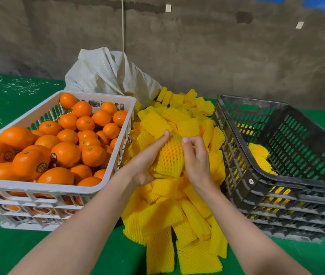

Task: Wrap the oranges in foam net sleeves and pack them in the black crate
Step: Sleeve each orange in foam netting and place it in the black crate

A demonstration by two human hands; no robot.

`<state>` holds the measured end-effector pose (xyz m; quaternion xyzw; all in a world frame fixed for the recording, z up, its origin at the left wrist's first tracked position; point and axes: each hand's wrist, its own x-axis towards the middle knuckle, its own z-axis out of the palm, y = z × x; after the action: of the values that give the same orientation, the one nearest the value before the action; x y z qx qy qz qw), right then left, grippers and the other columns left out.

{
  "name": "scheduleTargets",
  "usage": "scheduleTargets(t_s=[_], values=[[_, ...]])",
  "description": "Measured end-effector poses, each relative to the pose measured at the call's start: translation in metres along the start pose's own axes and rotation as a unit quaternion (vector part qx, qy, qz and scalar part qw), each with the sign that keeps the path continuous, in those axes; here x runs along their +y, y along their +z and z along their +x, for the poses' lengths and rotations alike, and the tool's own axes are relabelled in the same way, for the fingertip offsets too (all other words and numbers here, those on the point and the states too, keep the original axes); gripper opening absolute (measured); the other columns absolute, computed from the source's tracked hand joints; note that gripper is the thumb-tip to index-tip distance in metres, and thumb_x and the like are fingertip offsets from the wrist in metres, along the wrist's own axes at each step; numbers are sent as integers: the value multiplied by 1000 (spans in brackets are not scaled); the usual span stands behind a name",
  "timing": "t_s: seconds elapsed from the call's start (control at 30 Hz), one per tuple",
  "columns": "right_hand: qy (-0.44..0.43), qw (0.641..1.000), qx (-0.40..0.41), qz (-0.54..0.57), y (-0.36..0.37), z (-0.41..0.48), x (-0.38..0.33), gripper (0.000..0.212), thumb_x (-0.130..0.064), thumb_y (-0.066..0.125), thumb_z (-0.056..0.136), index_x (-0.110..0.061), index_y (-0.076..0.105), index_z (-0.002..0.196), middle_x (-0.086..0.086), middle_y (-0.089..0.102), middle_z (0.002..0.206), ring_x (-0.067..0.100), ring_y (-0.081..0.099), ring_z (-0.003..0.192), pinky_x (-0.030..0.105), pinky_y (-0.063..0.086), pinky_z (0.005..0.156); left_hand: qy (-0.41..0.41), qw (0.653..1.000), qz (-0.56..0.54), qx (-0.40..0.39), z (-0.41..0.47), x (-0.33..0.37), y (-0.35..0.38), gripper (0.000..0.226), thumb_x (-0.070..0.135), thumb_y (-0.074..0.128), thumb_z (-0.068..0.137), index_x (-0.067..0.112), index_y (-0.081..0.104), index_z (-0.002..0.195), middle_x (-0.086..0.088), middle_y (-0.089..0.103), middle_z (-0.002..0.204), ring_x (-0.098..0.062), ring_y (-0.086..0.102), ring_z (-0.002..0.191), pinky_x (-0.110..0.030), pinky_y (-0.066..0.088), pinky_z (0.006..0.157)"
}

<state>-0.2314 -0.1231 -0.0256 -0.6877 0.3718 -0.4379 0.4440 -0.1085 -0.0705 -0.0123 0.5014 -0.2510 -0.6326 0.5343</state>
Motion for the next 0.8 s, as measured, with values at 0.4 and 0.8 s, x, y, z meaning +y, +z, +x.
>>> scheduleTargets(t_s=[0.4,0.8], values=[[-17,1000,-15,2,-6,12,1,41,-36,55,91,-20,45,54,-7,44,50,3,40,49,14,34,51,26,998,65,7,0,-13,8,62,66,62,60,23,68,104,-4,75,93,-19,71,86,-33,55,75],[3,976,-211,53,-20,36,-15,32,-16,51,95,-12,54,63,1,52,59,9,49,56,18,42,58,-25,992,42,-119,-1,-6,3,66,60,67,64,15,57,112,-13,73,87,-29,71,76,-41,58,61]])
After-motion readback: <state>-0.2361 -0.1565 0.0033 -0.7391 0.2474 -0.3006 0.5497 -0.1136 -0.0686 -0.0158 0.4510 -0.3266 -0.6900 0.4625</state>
